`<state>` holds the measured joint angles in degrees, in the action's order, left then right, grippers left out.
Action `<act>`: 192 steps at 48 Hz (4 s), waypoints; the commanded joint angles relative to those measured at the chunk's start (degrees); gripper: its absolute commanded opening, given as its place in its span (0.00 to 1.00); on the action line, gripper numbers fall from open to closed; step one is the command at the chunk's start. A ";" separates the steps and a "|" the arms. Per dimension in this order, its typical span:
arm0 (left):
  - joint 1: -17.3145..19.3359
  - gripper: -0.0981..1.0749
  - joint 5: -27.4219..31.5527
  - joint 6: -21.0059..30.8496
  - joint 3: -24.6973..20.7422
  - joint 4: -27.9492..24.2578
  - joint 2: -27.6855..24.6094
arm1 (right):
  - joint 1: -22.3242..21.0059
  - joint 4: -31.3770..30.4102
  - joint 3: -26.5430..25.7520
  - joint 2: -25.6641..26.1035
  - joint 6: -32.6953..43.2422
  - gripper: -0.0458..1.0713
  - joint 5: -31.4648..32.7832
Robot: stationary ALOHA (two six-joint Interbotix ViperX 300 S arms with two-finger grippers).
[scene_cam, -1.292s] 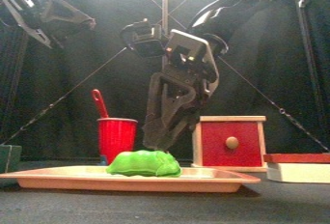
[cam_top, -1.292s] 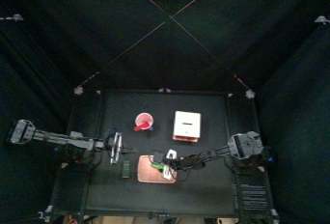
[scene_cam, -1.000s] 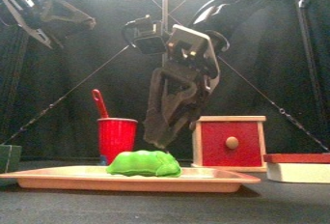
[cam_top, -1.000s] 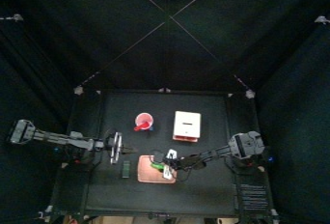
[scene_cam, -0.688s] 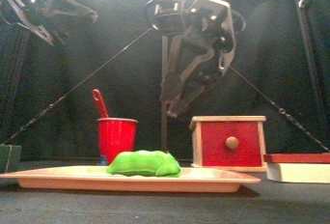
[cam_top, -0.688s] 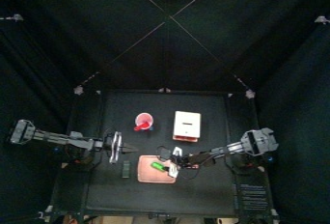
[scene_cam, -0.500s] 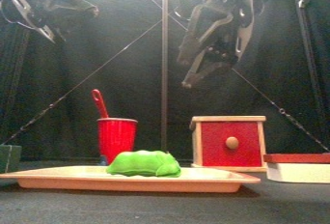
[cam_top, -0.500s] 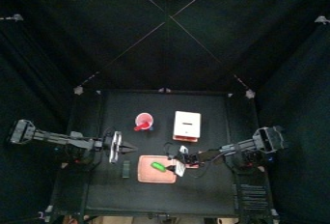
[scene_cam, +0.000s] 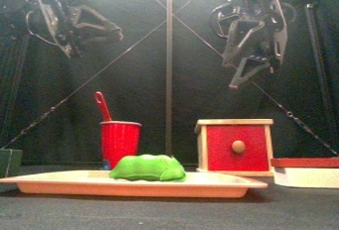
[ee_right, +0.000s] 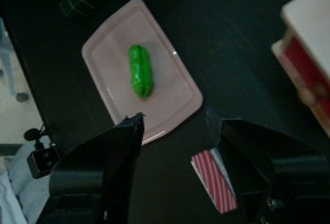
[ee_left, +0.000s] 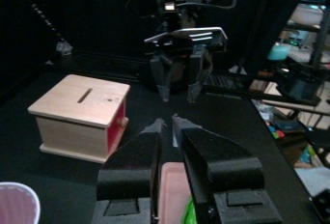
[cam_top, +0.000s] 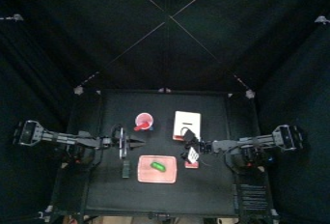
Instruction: Grab drawer handle
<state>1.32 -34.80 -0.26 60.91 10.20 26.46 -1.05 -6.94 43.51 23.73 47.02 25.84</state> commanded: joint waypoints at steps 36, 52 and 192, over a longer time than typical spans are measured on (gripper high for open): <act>12.83 0.58 21.80 -0.18 -28.83 -7.65 -21.36 | -0.88 -20.39 -3.25 10.90 26.02 0.83 21.80; 14.33 0.58 27.42 0.00 -39.99 -15.91 -32.26 | 9.58 -41.48 9.49 9.93 63.19 0.82 14.41; 16.70 0.45 27.86 0.18 -44.82 -15.56 -44.03 | 8.61 -46.67 -9.40 -30.85 86.48 0.79 31.38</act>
<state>18.02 -7.12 -0.18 16.88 -5.45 -18.02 7.91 -53.61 34.98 -8.17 133.59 57.04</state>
